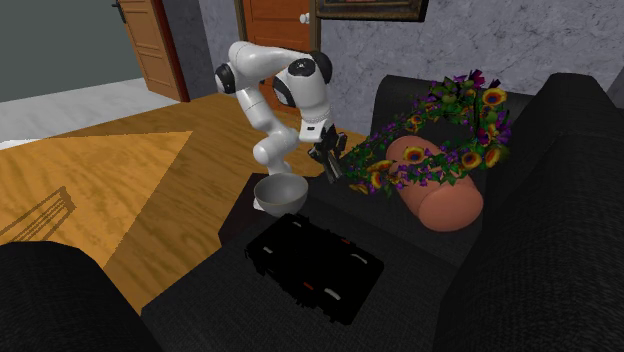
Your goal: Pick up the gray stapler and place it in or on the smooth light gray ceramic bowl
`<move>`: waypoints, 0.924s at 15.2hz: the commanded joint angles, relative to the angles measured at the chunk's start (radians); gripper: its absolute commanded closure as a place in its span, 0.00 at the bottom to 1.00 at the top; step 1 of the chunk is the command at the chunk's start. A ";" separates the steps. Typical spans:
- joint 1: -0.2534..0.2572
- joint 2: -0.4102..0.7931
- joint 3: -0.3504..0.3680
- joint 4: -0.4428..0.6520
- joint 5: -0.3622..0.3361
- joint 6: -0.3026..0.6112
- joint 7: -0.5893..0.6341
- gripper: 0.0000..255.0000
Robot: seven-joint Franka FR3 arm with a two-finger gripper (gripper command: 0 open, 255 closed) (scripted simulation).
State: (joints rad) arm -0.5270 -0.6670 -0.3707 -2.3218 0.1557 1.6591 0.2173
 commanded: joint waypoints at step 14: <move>-0.004 0.010 -0.098 0.207 -0.020 -0.128 -0.058 1.00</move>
State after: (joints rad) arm -0.5246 -0.6543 -0.4500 -2.1276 0.1465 1.5509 0.1785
